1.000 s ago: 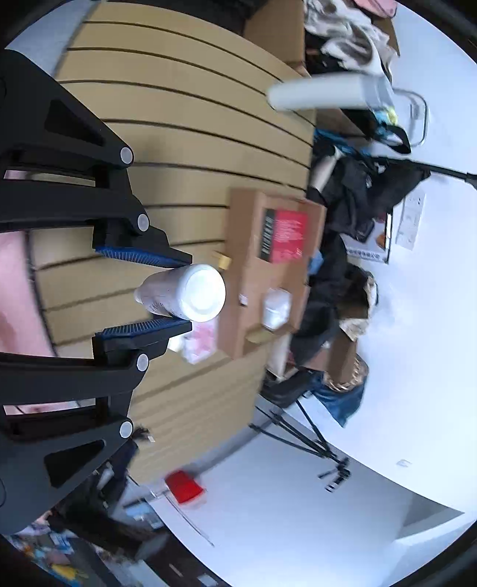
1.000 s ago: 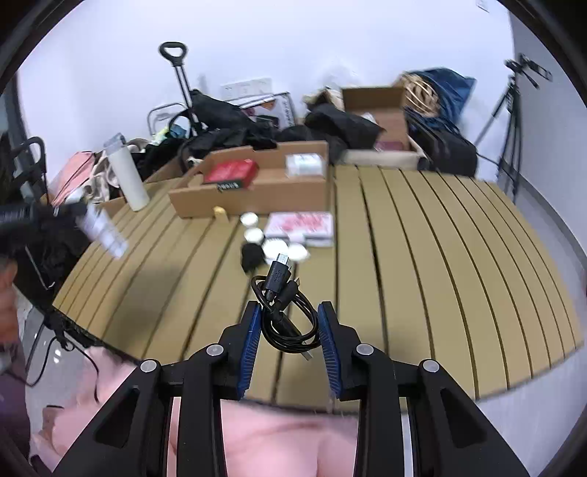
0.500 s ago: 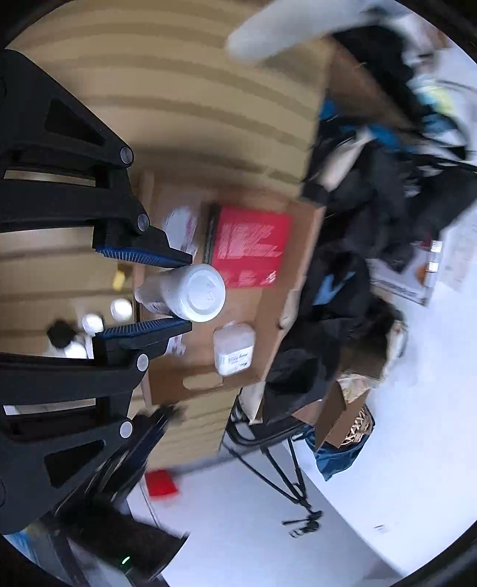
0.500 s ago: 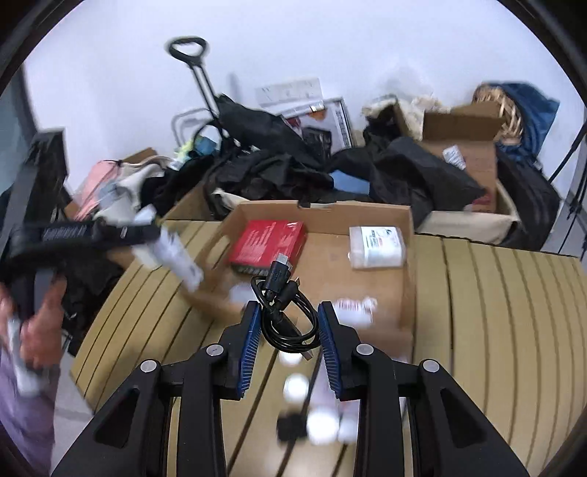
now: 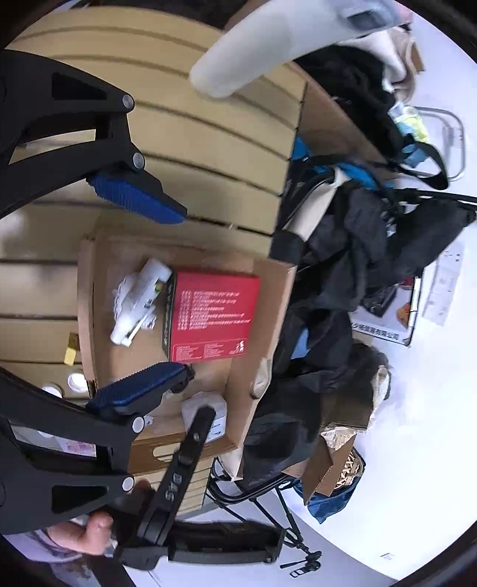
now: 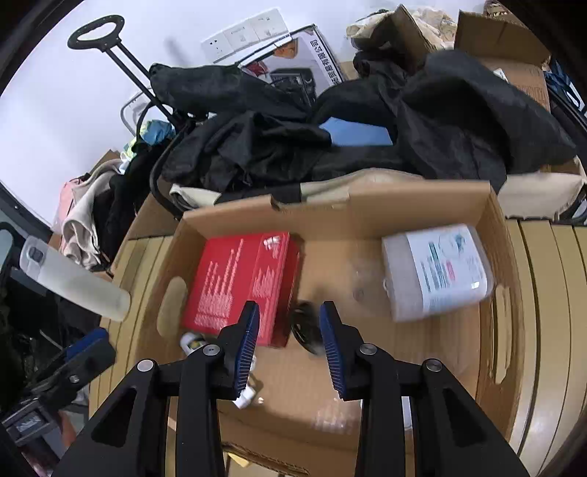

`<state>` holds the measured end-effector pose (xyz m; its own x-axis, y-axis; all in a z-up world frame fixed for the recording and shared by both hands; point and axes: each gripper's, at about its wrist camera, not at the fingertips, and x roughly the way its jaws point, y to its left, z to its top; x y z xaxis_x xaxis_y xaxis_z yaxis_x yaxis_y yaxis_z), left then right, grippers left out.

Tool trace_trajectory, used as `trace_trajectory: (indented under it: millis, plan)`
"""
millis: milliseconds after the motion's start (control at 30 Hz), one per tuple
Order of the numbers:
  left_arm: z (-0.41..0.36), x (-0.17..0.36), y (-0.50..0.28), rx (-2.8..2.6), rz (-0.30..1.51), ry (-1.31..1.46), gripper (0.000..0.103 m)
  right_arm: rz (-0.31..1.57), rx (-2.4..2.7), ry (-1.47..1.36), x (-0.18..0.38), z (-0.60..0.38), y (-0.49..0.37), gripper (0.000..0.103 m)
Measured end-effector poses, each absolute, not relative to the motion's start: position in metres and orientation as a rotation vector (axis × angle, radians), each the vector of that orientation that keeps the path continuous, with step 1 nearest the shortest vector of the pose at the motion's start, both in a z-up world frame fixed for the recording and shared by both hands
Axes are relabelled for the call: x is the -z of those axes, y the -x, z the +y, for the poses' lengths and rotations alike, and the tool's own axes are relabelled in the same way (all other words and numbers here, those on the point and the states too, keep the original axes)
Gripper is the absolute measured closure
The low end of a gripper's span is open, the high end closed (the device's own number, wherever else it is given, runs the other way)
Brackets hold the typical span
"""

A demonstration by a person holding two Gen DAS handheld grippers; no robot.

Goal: Organize objects
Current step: 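Carry spray bottle and cable into the tray and open both grippers, then pull both grippers back from the tray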

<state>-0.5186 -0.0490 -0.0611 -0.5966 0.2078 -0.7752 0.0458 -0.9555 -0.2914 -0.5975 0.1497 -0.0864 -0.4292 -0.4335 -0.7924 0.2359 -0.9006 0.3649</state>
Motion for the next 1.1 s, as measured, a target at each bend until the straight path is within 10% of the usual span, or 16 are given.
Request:
trace_trajectory:
  millis: [233,333,767,1100]
  plan:
    - [-0.036,0.032,0.480,-2.803,-0.114,1.352,0.008,-0.126,2.405,-1.381,0.046,0.170,0.566,0.050]
    - [-0.027,0.009,0.463,-2.834,0.066,1.347,0.004,-0.015,2.464,-1.373,0.019,0.187,0.544,0.019]
    - [-0.010,-0.076,0.311,-2.958,0.143,1.140,0.000,0.185,2.623,-1.293,-0.067,0.234,0.380,0.019]
    - [-0.018,-0.022,0.131,-2.969,0.130,1.104,0.000,0.212,2.586,-1.010,-0.032,0.234,0.157,0.019]
